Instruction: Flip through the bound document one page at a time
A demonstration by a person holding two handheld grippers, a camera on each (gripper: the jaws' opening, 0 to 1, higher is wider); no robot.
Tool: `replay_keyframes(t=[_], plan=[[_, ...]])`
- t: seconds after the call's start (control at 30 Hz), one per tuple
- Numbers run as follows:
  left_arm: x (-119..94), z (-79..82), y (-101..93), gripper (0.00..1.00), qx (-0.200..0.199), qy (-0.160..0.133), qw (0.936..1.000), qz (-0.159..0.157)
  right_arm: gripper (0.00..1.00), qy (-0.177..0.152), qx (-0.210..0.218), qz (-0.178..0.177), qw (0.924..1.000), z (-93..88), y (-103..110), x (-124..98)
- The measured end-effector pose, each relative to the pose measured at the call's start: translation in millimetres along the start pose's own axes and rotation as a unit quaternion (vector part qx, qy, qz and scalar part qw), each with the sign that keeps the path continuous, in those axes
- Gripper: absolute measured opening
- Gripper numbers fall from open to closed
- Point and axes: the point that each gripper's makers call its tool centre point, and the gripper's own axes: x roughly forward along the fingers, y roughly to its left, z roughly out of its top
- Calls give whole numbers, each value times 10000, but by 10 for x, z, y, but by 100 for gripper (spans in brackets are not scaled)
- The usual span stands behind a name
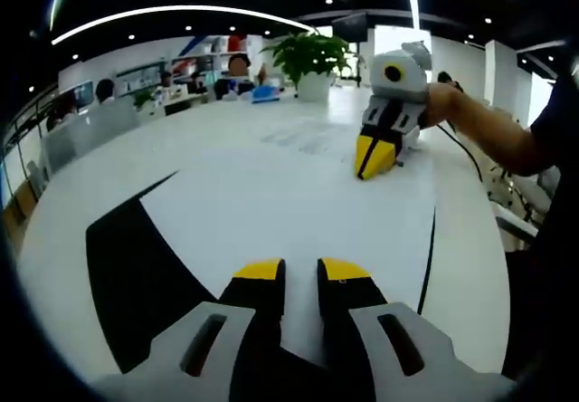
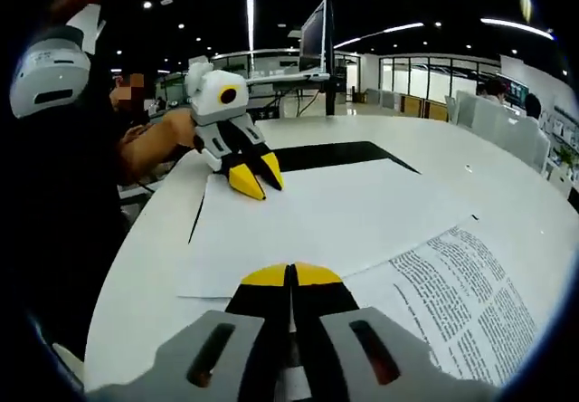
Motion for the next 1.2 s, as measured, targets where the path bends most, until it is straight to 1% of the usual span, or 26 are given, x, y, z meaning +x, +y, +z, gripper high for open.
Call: replay_keyframes(t=[0.2,0.33,0.4,0.43,0.47,0.5,0.6,0.73,0.77,0.83,0.9,0.93,0.97,1.0,1.13,1.2], plan=[[4,-1,-2,17,1,2,10000,-8,2,26,-104,25,9999,36,-46,19],[6,-1,-5,17,20,5,10000,-21,2,-10,-67,-19,10000,75,-156,21],[5,-1,-8,17,57,23,10000,-43,3,7,-76,-117,9999,80,-242,23],[5,-1,-7,17,70,37,10000,-60,3,-7,-6,-145,9999,84,-280,24],[5,-1,-6,17,87,43,9999,-73,3,-11,112,-263,9996,81,-354,32],[5,0,1,17,30,59,9999,-92,2,-26,155,-323,9994,85,-400,38],[1,-2,-5,17,76,72,9999,-108,2,-36,176,-284,9994,109,-472,61],[-3,-1,-7,17,110,68,9998,-119,2,-74,279,-354,9990,154,-567,100],[-6,-2,-9,17,116,57,9998,-126,2,-85,292,-403,9987,160,-597,106],[-10,-2,-10,17,117,35,9998,-138,2,-116,352,-615,9974,162,-726,106],[-14,-2,-12,17,112,13,9998,-141,2,-188,580,-781,9951,164,-842,106],[-16,-2,-14,17,114,3,9998,-140,2,-191,622,-874,9941,154,-917,107],[-18,-2,-13,17,104,-13,9998,-140,2,-194,670,-882,9937,150,-934,108],[-20,-3,-14,17,100,-27,9999,-139,2,-257,851,-835,9925,165,-950,117],[-26,-4,-17,17,82,-78,9999,-129,2,-221,794,-948,9921,186,-1055,144],[-27,-6,-14,17,51,-79,9999,-123,2,-204,785,-881,9928,192,-1050,144]])
